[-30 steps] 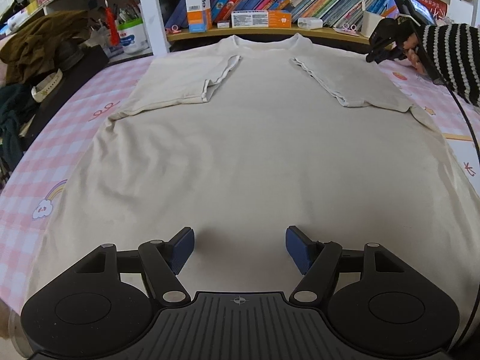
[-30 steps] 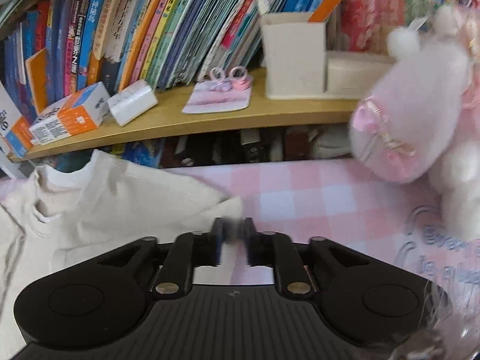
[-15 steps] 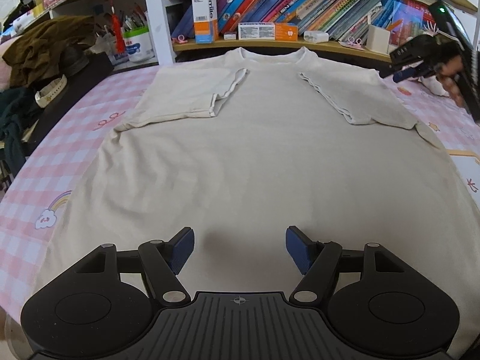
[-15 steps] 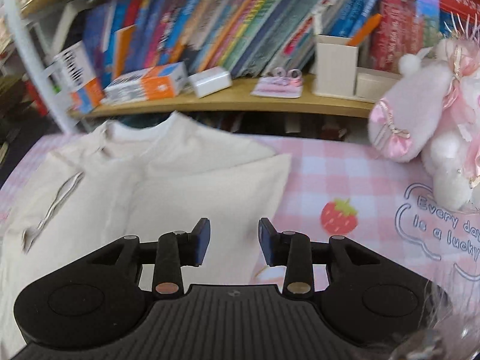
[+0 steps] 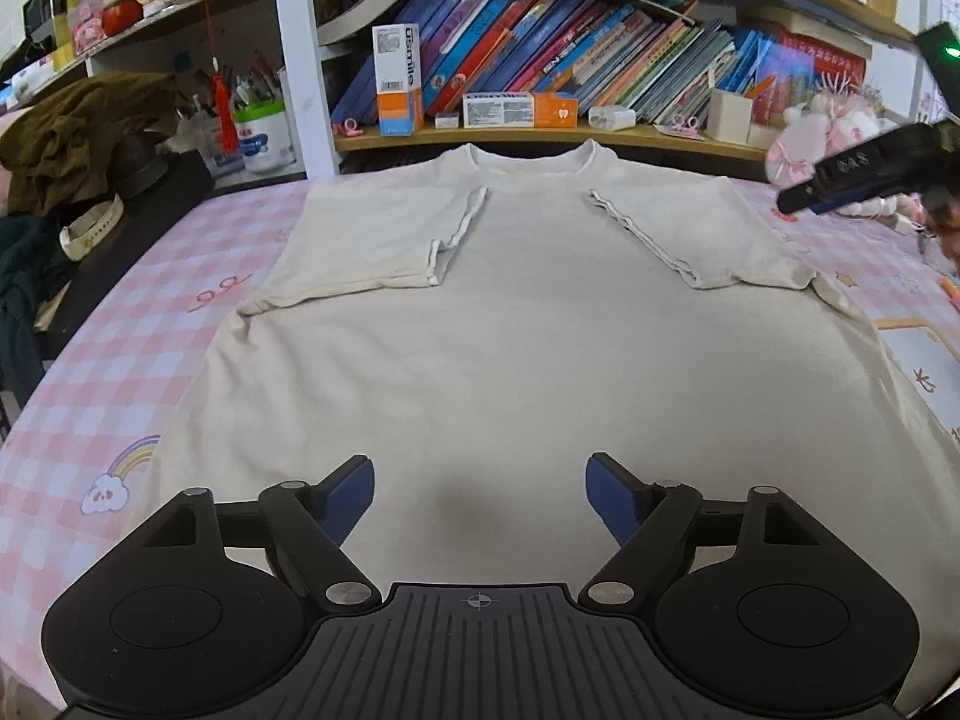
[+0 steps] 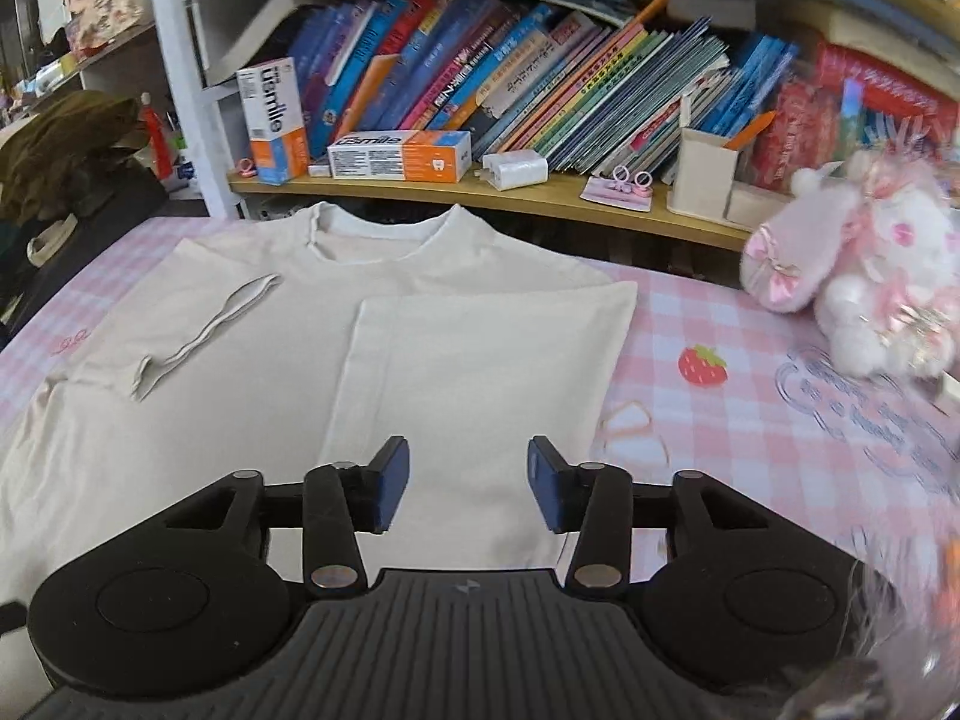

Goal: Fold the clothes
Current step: 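Move both tools to the shirt hem and close them on it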

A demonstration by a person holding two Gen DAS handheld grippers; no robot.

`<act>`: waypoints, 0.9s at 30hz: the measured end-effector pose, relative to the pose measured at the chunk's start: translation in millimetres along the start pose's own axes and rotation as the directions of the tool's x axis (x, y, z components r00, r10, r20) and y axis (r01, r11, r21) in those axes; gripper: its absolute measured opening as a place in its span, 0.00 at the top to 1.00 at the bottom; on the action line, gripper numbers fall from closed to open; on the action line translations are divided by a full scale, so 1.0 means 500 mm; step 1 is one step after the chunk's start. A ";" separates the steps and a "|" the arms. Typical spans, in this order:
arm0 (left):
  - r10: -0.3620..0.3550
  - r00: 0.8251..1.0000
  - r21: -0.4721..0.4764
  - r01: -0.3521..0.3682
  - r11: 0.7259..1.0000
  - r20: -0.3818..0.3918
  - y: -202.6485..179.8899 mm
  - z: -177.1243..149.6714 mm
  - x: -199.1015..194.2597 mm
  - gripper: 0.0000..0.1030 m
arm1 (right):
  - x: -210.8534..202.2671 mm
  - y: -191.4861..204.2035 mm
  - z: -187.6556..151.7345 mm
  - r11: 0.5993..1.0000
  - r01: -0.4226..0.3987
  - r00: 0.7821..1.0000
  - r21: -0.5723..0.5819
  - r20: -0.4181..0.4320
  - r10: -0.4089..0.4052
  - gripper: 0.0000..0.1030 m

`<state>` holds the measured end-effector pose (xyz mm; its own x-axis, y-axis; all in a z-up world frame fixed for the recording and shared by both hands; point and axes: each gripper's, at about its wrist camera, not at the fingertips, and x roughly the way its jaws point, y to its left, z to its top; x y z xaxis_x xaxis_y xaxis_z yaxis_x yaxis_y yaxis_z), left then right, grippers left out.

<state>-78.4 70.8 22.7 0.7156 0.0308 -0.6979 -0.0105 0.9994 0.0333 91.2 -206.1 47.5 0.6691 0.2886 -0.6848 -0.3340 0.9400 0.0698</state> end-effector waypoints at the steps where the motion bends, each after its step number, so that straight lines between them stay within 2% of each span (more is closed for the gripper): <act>1: 0.005 1.000 -0.003 -0.005 1.000 -0.013 0.007 -0.002 -0.003 0.21 | -0.017 0.015 -0.015 1.000 0.008 1.000 0.005 0.001 -0.008 0.56; 5: -0.023 1.000 -0.020 0.023 1.000 -0.006 0.040 -0.021 -0.032 0.20 | -0.076 0.087 -0.082 1.000 0.021 1.000 0.010 -0.001 -0.021 0.54; 8: -0.042 0.999 0.023 0.041 0.999 0.006 0.061 -0.043 -0.055 0.19 | -0.110 0.151 -0.139 0.998 0.058 0.998 -0.001 -0.001 -0.058 0.52; 18: -0.033 0.999 0.085 0.030 0.996 0.030 0.154 -0.139 -0.142 0.13 | -0.195 0.323 -0.309 0.977 0.149 0.989 0.151 -0.035 -0.145 0.52; 24: -0.033 0.999 0.106 0.032 0.994 0.010 0.190 -0.192 -0.162 0.12 | -0.235 0.377 -0.366 0.967 0.193 0.981 0.163 -0.037 -0.190 0.49; 27: -0.041 0.999 0.068 0.042 0.997 -0.004 0.210 -0.200 -0.161 0.12 | -0.253 0.397 -0.388 0.965 0.211 0.977 0.155 -0.039 -0.208 0.41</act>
<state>-207.1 174.7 11.0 0.7124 -0.0106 -0.7017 0.0670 0.9963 0.0530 -188.4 -91.4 7.2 0.6974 0.0799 -0.7122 -0.0780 0.9963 0.0353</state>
